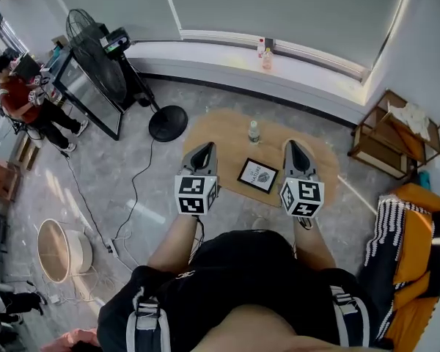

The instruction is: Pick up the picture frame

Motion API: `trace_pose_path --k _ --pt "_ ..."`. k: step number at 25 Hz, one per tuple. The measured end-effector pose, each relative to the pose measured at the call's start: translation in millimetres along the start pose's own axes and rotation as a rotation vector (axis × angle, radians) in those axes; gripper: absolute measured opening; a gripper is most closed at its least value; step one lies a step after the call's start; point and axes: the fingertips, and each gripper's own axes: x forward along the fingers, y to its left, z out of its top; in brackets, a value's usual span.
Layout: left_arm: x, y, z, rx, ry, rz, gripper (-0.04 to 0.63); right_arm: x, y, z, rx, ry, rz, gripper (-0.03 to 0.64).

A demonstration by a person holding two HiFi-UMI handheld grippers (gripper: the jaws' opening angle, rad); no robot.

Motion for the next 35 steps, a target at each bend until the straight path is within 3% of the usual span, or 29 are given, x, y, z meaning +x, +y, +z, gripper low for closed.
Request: trace_pose_path --k 11,16,28,34,35 --pt "101.3 -32.5 19.5 0.03 0.024 -0.054 0.021 60.1 -75.6 1.9 0.003 0.03 -0.016 0.017" --pt "122.3 -18.1 15.0 0.007 0.032 -0.079 0.021 76.8 -78.1 -6.7 0.009 0.059 -0.04 0.017" --pt "178.1 23.5 9.8 0.012 0.032 -0.236 0.021 116.1 -82.2 -17.4 0.011 0.076 -0.201 0.017" --pt "208.9 33.5 -1.7 0.003 0.061 -0.267 0.028 135.4 -86.0 -40.5 0.059 0.122 -0.22 0.018" --pt "214.1 35.1 -5.2 -0.004 0.074 -0.278 0.054 138.3 -86.5 -45.8 0.08 0.133 -0.216 0.017"
